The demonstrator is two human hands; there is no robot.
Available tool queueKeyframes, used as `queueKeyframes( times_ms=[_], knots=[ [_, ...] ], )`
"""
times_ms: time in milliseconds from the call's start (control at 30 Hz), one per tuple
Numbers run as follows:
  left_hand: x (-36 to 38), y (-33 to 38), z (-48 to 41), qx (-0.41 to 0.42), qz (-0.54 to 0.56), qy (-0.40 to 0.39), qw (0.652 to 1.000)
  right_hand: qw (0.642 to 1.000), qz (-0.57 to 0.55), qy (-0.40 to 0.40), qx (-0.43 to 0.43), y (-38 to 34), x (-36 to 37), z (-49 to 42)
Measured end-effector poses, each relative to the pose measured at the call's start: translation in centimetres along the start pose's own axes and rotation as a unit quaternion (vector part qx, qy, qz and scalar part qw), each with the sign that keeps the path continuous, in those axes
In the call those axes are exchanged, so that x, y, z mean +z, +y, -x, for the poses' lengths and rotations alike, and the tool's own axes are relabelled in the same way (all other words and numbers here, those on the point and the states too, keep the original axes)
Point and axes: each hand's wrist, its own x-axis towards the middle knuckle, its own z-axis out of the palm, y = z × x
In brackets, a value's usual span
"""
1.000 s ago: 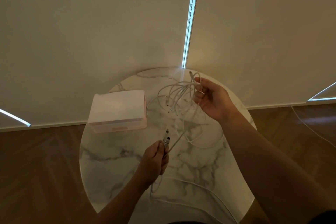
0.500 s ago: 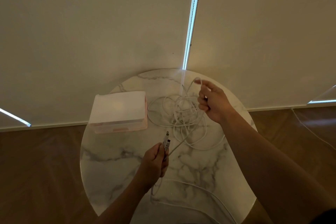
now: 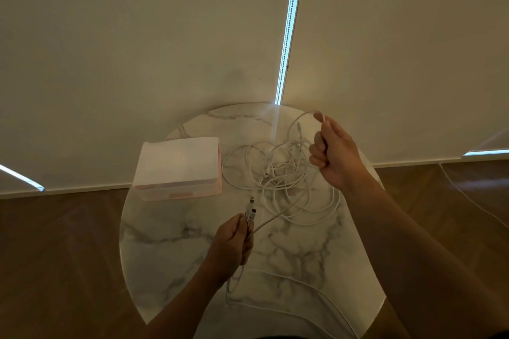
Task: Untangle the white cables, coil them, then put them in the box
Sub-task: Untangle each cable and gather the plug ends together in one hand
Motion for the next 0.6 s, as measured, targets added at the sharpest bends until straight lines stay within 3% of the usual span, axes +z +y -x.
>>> queueKeyframes(
  times_ms=[267, 467, 600],
  knots=[
    [-0.1, -0.5, 0.2, -0.007, 0.008, -0.002, 1.000, 0.999, -0.006, -0.037, -0.028, 0.8, -1.7, 1.6],
    [-0.1, -0.5, 0.4, -0.010, 0.014, -0.009, 1.000, 0.995, -0.014, 0.040, 0.089, 1.8, -3.6, 1.5],
    [0.1, -0.4, 0.6, -0.005, 0.012, -0.009, 1.000, 0.998, 0.011, -0.027, 0.047, -0.1, -2.4, 1.3]
  ],
)
